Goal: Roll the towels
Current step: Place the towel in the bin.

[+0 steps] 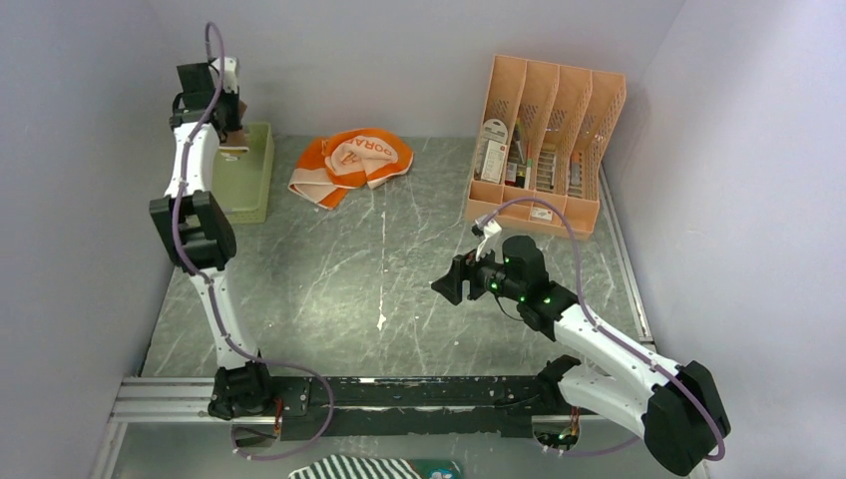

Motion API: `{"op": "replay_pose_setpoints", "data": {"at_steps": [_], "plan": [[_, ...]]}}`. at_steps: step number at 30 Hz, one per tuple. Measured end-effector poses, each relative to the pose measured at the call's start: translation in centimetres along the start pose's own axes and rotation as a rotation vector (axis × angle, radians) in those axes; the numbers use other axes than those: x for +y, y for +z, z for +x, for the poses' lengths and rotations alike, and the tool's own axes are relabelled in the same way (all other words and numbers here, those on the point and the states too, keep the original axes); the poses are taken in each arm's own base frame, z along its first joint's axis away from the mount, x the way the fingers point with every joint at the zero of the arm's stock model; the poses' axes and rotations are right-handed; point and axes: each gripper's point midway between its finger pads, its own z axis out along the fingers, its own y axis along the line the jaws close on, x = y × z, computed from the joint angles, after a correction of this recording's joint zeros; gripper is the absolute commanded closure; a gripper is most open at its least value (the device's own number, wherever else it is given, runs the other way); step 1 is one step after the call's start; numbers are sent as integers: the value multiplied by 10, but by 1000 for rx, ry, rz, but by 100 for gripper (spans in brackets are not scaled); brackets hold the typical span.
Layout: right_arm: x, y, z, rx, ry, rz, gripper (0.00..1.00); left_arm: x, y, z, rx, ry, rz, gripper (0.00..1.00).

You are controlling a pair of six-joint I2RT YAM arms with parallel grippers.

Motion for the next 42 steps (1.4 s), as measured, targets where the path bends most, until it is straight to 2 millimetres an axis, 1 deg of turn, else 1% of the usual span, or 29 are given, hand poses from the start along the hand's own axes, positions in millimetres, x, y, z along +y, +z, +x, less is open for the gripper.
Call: {"op": "replay_pose_setpoints", "data": {"at_steps": [1, 2, 3, 4, 5, 6, 8, 10, 12, 18, 19, 20, 23, 26, 27, 29, 30, 32, 33, 34, 39, 42], "plan": [[1, -1, 2, 7, 1, -3, 29, 1, 16, 7, 11, 19, 6, 93], [1, -1, 3, 10, 1, -6, 29, 2, 28, 16, 25, 32, 8, 93], [2, -2, 4, 13, 1, -9, 29, 2, 40, 30, 48, 45, 15, 93], [3, -2, 5, 17, 1, -11, 29, 1, 51, 48, 83, 54, 22, 93], [4, -3, 7, 21, 1, -15, 29, 0, 59, 64, 113, 57, 28, 93], [4, -3, 8, 23, 0, -17, 29, -1, 64, 80, 143, 56, 34, 93], [5, -4, 10, 29, 0, -19, 29, 0, 67, 112, 206, 41, 48, 93], [5, -4, 12, 34, -1, -19, 29, 5, 67, 132, 244, 24, 53, 93], [5, -4, 13, 36, -4, -20, 29, 14, 68, 142, 260, 21, 47, 93], [4, -4, 18, 49, -8, -19, 29, 38, 74, 149, 251, 91, 9, 93], [3, -3, 21, 56, -5, -17, 29, 40, 76, 150, 251, 110, 1, 91], [2, -3, 24, 64, -2, -15, 29, 43, 77, 151, 250, 122, -6, 86], [0, 0, 32, 92, 8, -11, 29, 50, 80, 150, 234, 135, -25, 60], [-2, 2, 38, 116, 17, -8, 29, 59, 82, 144, 203, 130, -45, 52], [-3, 2, 39, 119, 18, -7, 29, 63, 83, 142, 193, 126, -52, 47], [-4, 3, 41, 126, 20, -5, 29, 71, 83, 138, 171, 117, -70, 31], [-4, 3, 42, 129, 21, -5, 29, 74, 83, 136, 163, 114, -76, 27], [-4, 4, 43, 134, 23, -4, 29, 77, 85, 131, 140, 107, -87, 7], [-5, 4, 44, 138, 24, -3, 29, 79, 85, 129, 128, 103, -93, 1], [-5, 5, 45, 142, 25, -4, 29, 81, 85, 127, 119, 102, -98, 0], [-4, 5, 48, 154, 27, -12, 29, 81, 81, 121, 84, 87, -112, 0], [-4, 6, 50, 162, 29, -16, 29, 82, 73, 109, 44, 73, -124, 0]]}}
